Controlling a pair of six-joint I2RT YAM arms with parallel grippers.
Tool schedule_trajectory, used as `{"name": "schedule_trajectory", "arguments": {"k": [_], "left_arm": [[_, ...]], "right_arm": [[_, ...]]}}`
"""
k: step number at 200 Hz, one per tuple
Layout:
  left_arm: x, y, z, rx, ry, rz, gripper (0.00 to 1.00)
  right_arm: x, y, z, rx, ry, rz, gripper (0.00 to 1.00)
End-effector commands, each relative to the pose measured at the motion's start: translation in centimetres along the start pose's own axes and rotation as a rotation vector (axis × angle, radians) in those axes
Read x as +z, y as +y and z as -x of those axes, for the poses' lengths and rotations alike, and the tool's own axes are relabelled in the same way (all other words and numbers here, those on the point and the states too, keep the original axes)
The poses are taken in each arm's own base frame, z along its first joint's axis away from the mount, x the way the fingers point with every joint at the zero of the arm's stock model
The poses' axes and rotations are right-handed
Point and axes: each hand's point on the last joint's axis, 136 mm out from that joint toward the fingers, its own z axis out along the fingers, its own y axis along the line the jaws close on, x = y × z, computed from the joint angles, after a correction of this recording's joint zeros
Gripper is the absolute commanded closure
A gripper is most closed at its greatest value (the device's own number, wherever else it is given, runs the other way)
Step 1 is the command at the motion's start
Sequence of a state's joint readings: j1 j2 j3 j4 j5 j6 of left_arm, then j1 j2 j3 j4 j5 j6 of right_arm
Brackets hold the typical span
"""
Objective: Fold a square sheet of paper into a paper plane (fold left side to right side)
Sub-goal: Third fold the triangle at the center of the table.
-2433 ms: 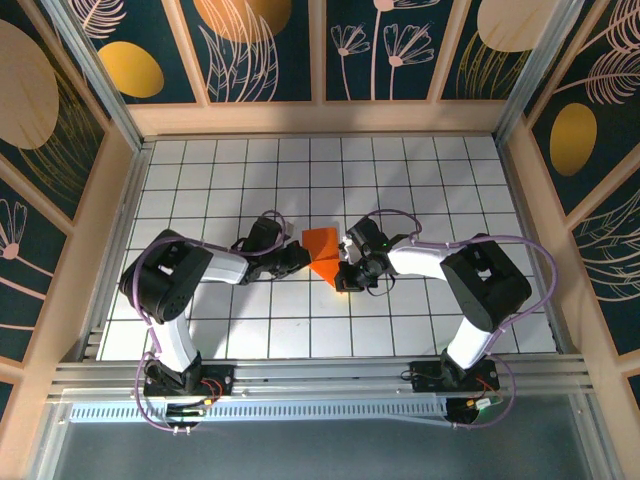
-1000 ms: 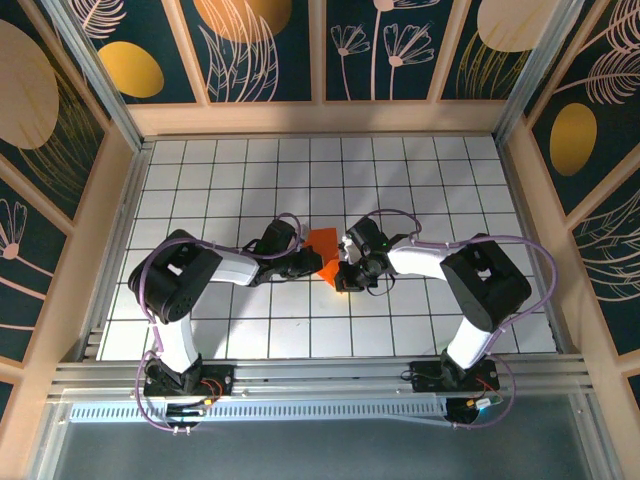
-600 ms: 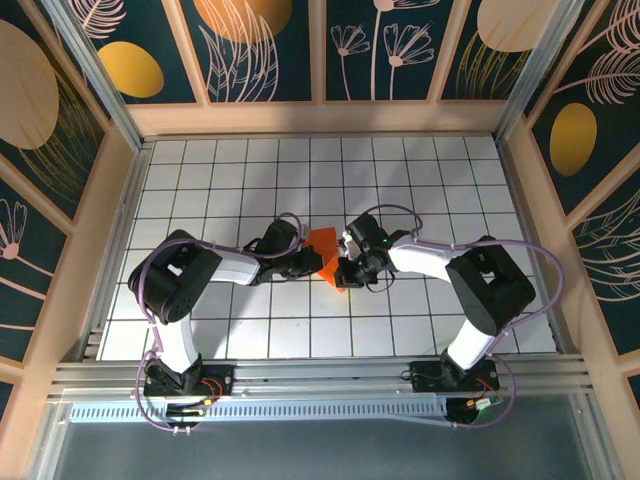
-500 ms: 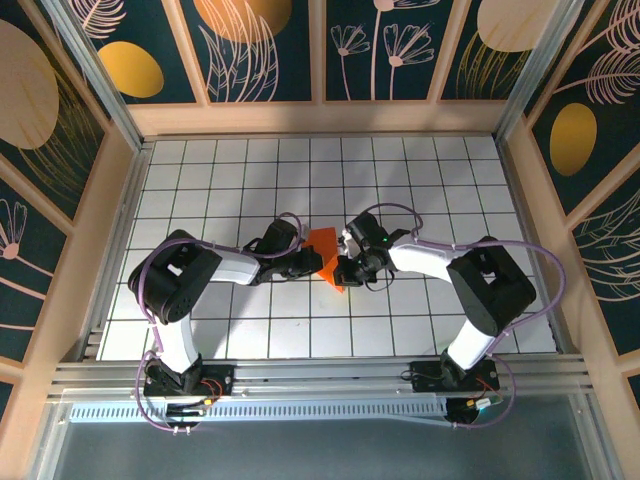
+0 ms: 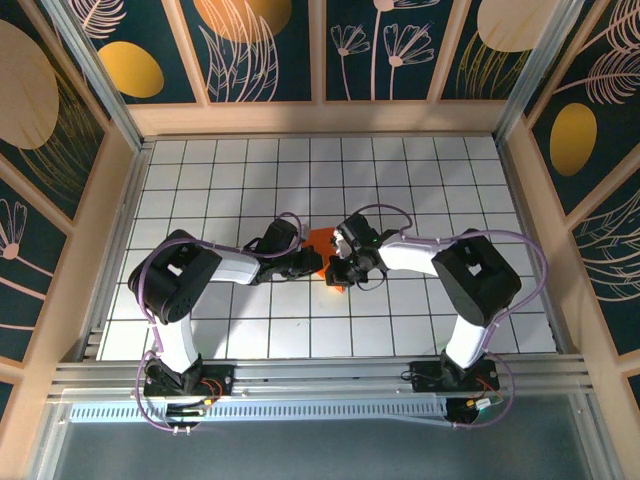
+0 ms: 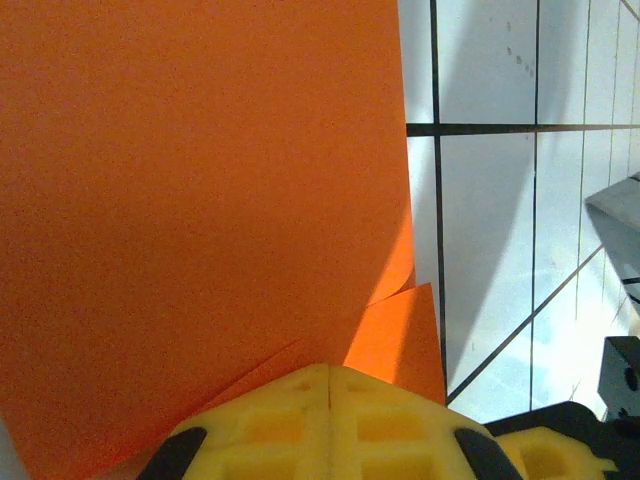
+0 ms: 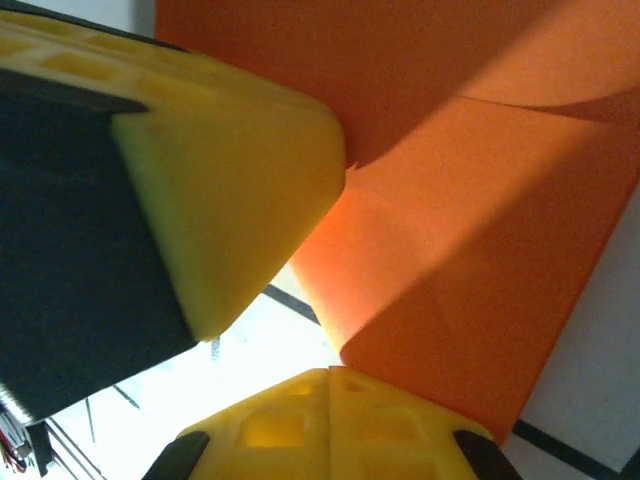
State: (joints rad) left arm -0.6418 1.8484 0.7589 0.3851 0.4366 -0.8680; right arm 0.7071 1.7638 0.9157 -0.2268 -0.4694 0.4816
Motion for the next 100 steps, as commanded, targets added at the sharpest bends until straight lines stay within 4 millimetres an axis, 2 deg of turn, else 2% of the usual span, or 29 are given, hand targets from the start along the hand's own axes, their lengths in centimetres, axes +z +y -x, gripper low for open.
{"name": "schedule_trajectory", "arguments": {"k": [1, 47, 100], "left_arm": [[0.1, 3.4, -1.2, -0.024, 0.022, 0.133, 1.00], [-0.1, 3.6, -0.9, -0.021, 0.001, 0.154, 1.00], [-0.4, 4.2, -0.8, -0.015, -0.006, 0.184, 1.00]], "right_arm": [[0.2, 0.7, 1.2, -0.007, -0.027, 0.003, 1.00], [0.9, -0.7, 0.1, 0.023, 0.020, -0.042, 1.00], [0.4, -2.1, -2.0, 0.053, 0.051, -0.077, 1.00]]}}
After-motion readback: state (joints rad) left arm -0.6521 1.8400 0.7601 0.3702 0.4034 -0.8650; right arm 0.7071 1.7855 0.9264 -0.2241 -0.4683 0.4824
